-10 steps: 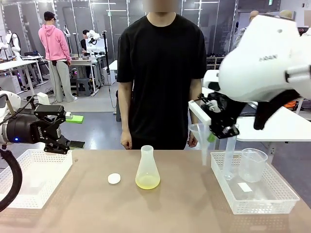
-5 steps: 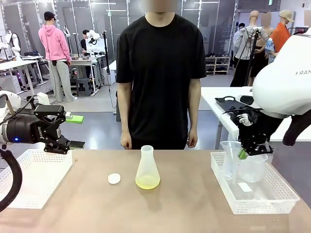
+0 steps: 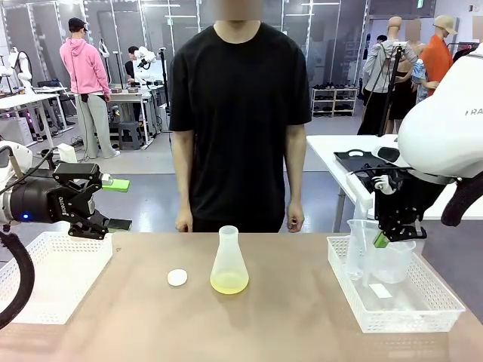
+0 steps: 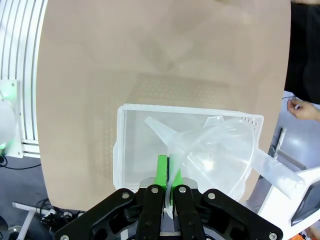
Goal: Prepare the solutions needed for the experiment.
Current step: Once the solution is in the Big flask , pick up the Plastic Funnel and place it back into the right Organizing basket.
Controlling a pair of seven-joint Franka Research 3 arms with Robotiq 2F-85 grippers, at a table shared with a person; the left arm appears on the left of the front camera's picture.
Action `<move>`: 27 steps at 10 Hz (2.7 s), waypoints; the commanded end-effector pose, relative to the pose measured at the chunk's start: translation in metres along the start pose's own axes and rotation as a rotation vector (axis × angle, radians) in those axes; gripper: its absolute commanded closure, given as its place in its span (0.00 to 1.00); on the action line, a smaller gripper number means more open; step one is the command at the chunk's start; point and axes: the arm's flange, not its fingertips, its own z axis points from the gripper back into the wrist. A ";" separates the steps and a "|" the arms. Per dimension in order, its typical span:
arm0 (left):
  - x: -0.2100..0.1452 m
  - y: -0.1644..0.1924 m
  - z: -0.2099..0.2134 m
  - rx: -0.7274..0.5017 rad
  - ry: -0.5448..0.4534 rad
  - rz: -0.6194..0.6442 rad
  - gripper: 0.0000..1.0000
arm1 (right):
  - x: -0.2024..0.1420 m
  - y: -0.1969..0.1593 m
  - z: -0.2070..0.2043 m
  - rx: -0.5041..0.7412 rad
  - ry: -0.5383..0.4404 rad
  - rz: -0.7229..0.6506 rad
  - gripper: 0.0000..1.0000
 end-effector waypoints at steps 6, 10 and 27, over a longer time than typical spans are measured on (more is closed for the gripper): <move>0.000 -0.002 -0.002 -0.021 -0.008 0.001 0.00 | -0.074 -0.011 -0.046 0.131 0.003 -0.113 0.97; 0.000 -0.002 -0.002 -0.021 -0.008 0.001 0.00 | -0.111 -0.030 -0.069 0.121 -0.088 -0.289 0.97; 0.000 -0.002 -0.002 -0.021 -0.008 0.001 0.00 | -0.121 -0.018 -0.066 0.141 -0.200 -0.534 0.41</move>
